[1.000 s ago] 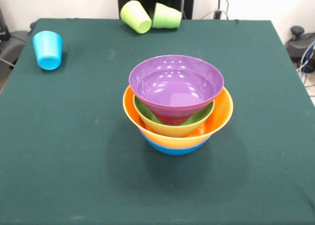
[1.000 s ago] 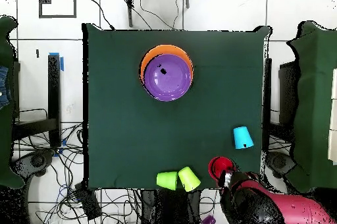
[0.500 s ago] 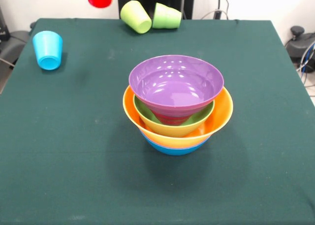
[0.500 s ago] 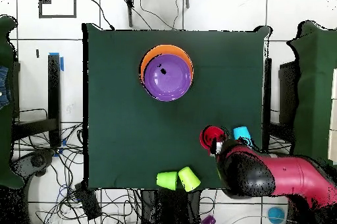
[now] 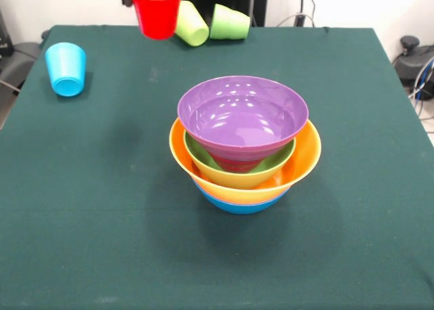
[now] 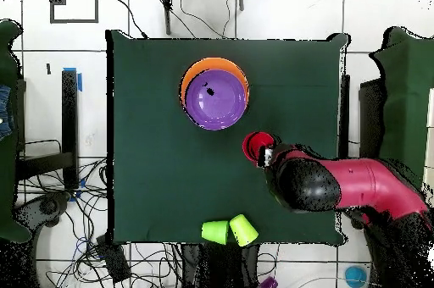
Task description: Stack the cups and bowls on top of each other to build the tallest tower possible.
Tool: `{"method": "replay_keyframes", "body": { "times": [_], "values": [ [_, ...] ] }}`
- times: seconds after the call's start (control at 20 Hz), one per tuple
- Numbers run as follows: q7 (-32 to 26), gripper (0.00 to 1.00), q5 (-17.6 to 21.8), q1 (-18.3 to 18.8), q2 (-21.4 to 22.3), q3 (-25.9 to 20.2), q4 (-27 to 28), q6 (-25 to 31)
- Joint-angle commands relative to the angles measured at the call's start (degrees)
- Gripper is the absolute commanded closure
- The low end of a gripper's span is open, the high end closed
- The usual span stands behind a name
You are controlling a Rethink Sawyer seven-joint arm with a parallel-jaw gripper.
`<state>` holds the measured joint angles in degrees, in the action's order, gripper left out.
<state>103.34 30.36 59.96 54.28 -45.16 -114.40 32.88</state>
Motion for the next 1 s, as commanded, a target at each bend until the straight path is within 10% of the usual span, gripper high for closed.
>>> {"method": "replay_keyframes", "body": {
  "times": [0.05,1.0],
  "values": [
    [3.02,1.00,-1.06,-6.53,-7.77,4.79,10.15,4.80],
    [2.73,1.00,-2.25,-13.34,-12.30,7.52,15.80,3.39]
  ]
}}
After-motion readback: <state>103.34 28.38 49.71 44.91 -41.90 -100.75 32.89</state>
